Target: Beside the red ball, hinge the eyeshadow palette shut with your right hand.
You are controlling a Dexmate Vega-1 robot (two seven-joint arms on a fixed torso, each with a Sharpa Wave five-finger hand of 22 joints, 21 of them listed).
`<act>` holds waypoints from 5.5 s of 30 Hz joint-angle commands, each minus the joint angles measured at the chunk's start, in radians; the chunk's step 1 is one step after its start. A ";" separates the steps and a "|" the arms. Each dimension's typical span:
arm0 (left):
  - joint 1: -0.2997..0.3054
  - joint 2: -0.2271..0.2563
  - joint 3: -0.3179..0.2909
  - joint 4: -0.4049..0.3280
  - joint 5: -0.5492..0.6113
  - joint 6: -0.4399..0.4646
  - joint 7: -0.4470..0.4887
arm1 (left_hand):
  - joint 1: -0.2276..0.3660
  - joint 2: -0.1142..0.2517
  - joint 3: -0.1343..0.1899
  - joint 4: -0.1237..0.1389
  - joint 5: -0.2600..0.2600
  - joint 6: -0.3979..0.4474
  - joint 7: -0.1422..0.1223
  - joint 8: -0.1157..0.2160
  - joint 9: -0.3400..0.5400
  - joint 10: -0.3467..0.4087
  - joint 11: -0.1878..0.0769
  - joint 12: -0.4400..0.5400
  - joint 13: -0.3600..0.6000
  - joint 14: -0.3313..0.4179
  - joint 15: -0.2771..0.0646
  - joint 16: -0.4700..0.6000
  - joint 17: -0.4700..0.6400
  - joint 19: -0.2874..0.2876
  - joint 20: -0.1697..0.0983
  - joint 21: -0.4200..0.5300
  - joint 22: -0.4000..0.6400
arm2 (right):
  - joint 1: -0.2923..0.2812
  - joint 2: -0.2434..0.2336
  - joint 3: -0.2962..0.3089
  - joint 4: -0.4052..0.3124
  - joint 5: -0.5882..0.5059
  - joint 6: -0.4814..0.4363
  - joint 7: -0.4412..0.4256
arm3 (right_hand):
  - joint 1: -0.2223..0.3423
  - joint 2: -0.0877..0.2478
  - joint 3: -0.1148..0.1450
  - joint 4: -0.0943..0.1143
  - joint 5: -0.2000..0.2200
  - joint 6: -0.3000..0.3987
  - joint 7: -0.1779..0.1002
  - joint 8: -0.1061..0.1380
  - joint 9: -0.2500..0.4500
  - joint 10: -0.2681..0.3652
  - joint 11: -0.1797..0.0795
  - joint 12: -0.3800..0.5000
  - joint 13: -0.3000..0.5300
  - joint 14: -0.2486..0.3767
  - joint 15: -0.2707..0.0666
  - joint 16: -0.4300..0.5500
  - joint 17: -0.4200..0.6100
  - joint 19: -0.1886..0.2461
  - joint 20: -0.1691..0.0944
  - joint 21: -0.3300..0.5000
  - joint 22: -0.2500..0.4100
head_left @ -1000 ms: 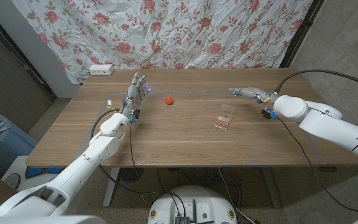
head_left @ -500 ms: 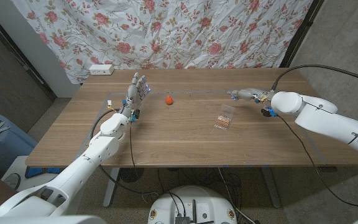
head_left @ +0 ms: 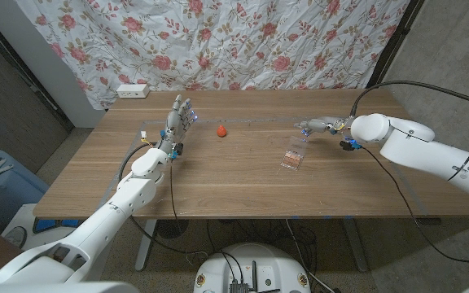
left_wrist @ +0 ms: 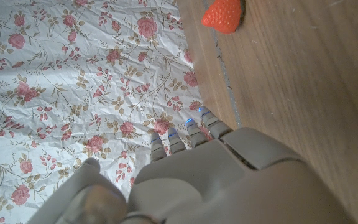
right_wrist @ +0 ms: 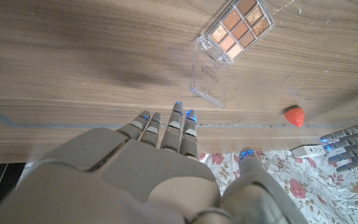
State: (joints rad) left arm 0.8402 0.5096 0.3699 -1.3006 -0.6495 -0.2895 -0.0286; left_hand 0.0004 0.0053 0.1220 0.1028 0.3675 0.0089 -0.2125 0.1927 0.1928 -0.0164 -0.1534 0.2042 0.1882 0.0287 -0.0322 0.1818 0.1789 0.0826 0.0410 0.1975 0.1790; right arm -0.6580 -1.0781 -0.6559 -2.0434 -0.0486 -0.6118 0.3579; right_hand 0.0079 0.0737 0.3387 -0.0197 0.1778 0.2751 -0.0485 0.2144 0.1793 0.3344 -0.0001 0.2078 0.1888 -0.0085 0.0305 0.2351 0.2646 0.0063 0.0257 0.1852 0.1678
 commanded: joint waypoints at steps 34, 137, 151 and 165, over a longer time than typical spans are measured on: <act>-0.001 0.000 0.000 0.001 0.000 -0.001 -0.002 | 0.005 0.010 0.009 -0.002 0.007 -0.003 -0.007 0.005 0.004 0.001 -0.007 0.005 0.004 0.005 -0.023 0.006 0.005 0.008 0.002 0.004 0.004 | 0.143 0.054 -0.113 0.002 -0.110 -0.074 0.206 | -0.012 0.005 -0.028 0.042 0.009 0.057 -0.023 -0.001 0.004 0.083 0.027 0.021 0.011 0.026 0.023 0.018 -0.003 -0.010 0.023 0.004 0.003; -0.001 -0.001 0.000 0.003 0.000 -0.002 0.000 | 0.005 0.010 0.009 -0.002 0.007 -0.003 -0.007 0.005 0.004 0.002 -0.005 0.006 0.004 0.004 -0.023 0.006 0.005 0.008 0.000 0.004 0.004 | -0.006 0.012 -0.195 -0.341 -0.364 -0.325 0.076 | 0.009 0.018 -0.040 0.055 0.013 0.059 -0.015 -0.024 0.006 0.084 0.018 -0.006 0.021 0.033 0.015 0.017 -0.024 -0.019 0.017 0.005 0.002; -0.001 -0.001 0.000 0.002 0.000 -0.001 0.001 | 0.005 0.010 0.009 -0.002 0.007 -0.002 -0.007 0.005 0.004 0.001 -0.008 0.005 0.004 0.004 -0.024 0.006 0.005 0.007 0.001 0.004 0.004 | -0.052 0.016 -0.198 -0.363 -0.407 -0.328 0.046 | 0.010 0.018 -0.041 0.055 0.013 0.055 -0.018 -0.024 0.005 0.079 0.017 -0.008 0.021 0.033 0.013 0.018 -0.025 -0.015 0.019 0.006 0.002; 0.000 -0.001 0.000 0.001 0.000 -0.001 0.001 | 0.005 0.009 0.009 -0.002 0.007 -0.003 -0.007 0.005 0.004 0.001 -0.007 0.005 0.004 0.005 -0.023 0.006 0.005 0.007 0.001 0.004 0.004 | -0.091 0.038 -0.235 -0.362 -0.507 -0.338 0.026 | 0.009 0.016 -0.044 0.057 0.013 0.040 -0.023 -0.028 0.005 0.045 0.009 -0.018 0.021 0.031 0.010 0.017 -0.025 -0.013 0.020 0.006 0.002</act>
State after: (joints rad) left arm 0.8395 0.5087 0.3701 -1.2976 -0.6492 -0.2915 -0.0287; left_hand 0.0004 0.0054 0.1220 0.1028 0.3675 0.0089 -0.2125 0.1927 0.1928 -0.0164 -0.1535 0.2042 0.1881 0.0287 -0.0322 0.1819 0.1788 0.0826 0.0410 0.1975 0.1790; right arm -0.7127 -1.0539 -0.8700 -2.4026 -0.4878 -0.9461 0.4049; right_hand 0.0108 0.0766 0.2941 0.0304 0.1856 0.3254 -0.0708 0.1883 0.1814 0.3907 0.0070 0.1922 0.2067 0.0287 0.0427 0.2514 0.2369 -0.0129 0.0446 0.1851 0.1678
